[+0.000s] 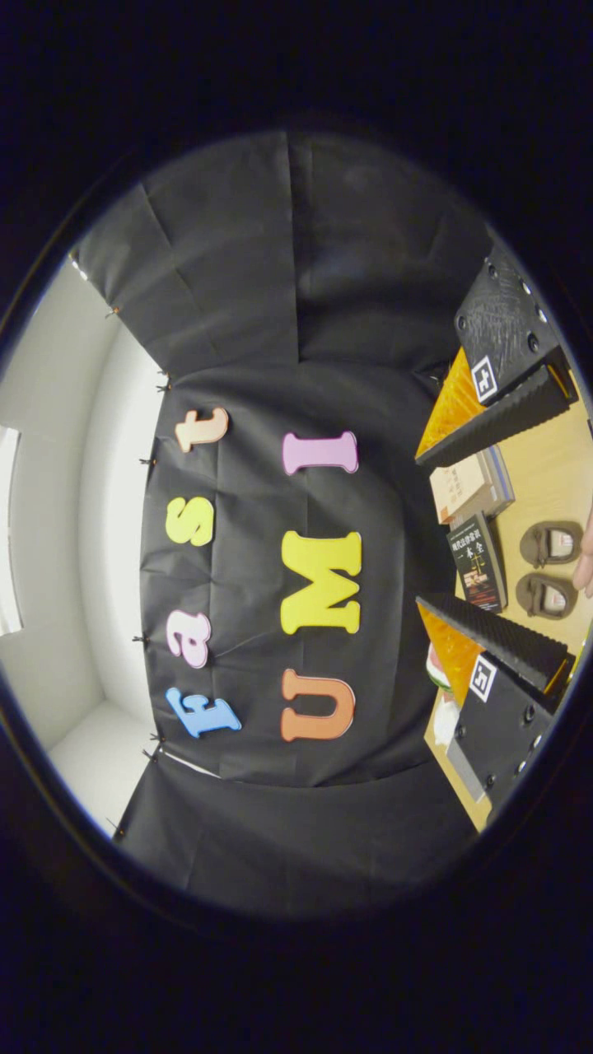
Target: Open the storage box then place both shoes into the box .Put the left shoe in first, then the right shoe, with the right side of both shoes facing outward in a uniform manner.
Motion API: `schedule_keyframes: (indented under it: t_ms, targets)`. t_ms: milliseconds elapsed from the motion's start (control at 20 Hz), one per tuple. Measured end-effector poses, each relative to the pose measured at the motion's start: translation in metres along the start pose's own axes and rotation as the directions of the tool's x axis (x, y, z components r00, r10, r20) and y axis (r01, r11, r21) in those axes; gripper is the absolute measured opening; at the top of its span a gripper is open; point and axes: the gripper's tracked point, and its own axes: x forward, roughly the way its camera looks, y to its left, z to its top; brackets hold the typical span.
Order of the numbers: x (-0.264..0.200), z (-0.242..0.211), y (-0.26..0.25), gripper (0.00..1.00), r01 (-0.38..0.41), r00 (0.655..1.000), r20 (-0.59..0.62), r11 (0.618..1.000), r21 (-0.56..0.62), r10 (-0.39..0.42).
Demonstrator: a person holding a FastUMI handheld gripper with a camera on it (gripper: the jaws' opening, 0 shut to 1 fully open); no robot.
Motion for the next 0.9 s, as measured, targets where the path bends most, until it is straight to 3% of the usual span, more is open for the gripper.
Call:
schedule_keyframes:
  t_ms: [250, 550, 800, 900]
  targets:
    - [0.024, -0.018, 0.017, 0.95, -0.041, 0.999, -0.007, 0.998, -0.038, 0.041]
    - [0.07, -0.091, 0.084, 0.95, -0.189, 0.968, -0.159, 0.981, 0.041, 0.193]
    - [0.102, -0.161, 0.164, 0.95, -0.305, 0.873, -0.34, 0.935, 0.18, 0.35]
    - [0.109, -0.189, 0.202, 0.96, -0.362, 0.804, -0.401, 0.896, 0.257, 0.44]
